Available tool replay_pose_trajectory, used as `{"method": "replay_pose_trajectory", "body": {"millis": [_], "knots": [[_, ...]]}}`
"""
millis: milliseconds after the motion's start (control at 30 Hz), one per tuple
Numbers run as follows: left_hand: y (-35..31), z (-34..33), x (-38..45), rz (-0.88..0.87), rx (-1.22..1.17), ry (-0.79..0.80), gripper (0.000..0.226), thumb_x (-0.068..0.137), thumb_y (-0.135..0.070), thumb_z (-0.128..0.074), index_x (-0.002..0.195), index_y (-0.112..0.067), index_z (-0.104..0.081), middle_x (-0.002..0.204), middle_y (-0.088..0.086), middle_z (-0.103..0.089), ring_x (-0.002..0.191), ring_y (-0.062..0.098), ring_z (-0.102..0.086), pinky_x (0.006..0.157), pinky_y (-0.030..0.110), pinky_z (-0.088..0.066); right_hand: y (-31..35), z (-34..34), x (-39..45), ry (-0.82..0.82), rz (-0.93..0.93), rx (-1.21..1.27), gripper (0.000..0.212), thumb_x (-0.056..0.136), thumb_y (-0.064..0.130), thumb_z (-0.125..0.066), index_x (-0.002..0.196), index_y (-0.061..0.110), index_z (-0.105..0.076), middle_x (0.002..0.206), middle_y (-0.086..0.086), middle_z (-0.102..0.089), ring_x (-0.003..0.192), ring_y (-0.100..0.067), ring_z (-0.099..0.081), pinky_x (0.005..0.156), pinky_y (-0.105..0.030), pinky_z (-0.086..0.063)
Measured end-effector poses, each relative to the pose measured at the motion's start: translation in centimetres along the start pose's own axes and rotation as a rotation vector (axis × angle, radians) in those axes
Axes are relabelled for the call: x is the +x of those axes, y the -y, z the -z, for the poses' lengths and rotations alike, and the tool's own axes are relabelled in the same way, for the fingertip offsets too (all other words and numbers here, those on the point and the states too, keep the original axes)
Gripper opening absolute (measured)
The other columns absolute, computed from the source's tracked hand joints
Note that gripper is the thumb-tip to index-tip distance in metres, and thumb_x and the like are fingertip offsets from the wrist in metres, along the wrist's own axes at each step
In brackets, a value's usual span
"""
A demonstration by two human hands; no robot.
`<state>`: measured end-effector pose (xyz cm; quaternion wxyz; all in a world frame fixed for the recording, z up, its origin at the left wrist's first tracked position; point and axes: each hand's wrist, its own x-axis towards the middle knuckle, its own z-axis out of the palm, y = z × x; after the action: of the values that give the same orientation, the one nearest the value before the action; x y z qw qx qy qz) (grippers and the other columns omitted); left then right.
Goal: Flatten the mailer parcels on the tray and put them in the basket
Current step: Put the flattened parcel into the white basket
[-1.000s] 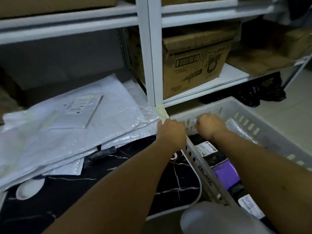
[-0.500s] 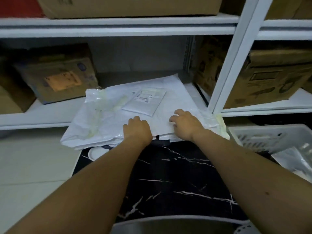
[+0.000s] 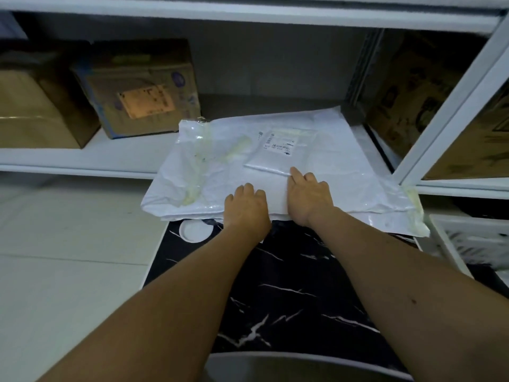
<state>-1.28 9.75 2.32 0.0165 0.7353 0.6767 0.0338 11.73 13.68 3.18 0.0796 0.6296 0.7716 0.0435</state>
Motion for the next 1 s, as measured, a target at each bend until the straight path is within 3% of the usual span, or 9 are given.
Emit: {"method": "replay_pose_trajectory", "body": {"millis": [233, 400, 533, 733, 1000], "knots": [[-0.1, 1.7, -3.1, 0.040, 0.011, 0.007, 0.038, 0.091, -0.021, -0.047, 0.126, -0.006, -0.046, 0.128, 0.012, -0.041, 0.118, 0.027, -0.041, 0.100, 0.036, -0.036, -0.9, 0.2, -6.6, -0.125, 0.009, 0.089, 0.067, 0.089, 0.012, -0.051, 0.149, 0.006, -0.021, 0.161, -0.007, -0.001, 0.129, -0.025, -0.035, 0.099, -0.036, -0.038], [-1.5, 2.7, -7.6, 0.047, -0.006, 0.094, 0.039, 0.088, -0.014, -0.049, 0.126, -0.007, -0.050, 0.146, 0.015, -0.024, 0.124, 0.029, -0.038, 0.094, 0.039, -0.043, 0.3, -1.2, -13.9, -0.120, 0.015, 0.160, 0.068, 0.088, 0.012, -0.051, 0.149, 0.005, -0.022, 0.159, -0.008, -0.009, 0.130, -0.027, -0.034, 0.102, -0.038, -0.037], [-3.1, 2.6, -11.6, 0.029, -0.041, 0.208, 0.036, 0.090, -0.013, -0.049, 0.126, -0.009, -0.050, 0.154, 0.008, -0.013, 0.120, 0.029, -0.046, 0.087, 0.038, -0.043, 2.0, -2.1, -18.9, -0.131, 0.023, 0.187, 0.063, 0.085, 0.015, -0.054, 0.144, 0.005, -0.031, 0.154, -0.009, -0.024, 0.121, -0.026, -0.042, 0.095, -0.037, -0.040], [-3.7, 1.4, -15.9, -0.015, -0.077, 0.343, 0.024, 0.090, -0.016, -0.049, 0.112, -0.009, -0.056, 0.141, 0.007, -0.031, 0.108, 0.029, -0.053, 0.092, 0.045, -0.046, 4.7, -2.3, -23.2, -0.130, 0.048, 0.184, 0.051, 0.088, 0.018, -0.054, 0.136, 0.007, -0.042, 0.141, -0.007, -0.037, 0.116, -0.026, -0.044, 0.090, -0.037, -0.042], [-2.8, -0.4, -18.6, -0.013, -0.068, 0.408, 0.032, 0.090, -0.014, -0.050, 0.121, -0.007, -0.055, 0.128, 0.011, -0.045, 0.115, 0.029, -0.052, 0.098, 0.043, -0.045, 5.9, -4.2, -26.8, -0.077, 0.050, 0.162, 0.033, 0.093, 0.014, -0.042, 0.124, 0.008, -0.051, 0.124, -0.006, -0.046, 0.110, -0.025, -0.046, 0.083, -0.035, -0.038]]}}
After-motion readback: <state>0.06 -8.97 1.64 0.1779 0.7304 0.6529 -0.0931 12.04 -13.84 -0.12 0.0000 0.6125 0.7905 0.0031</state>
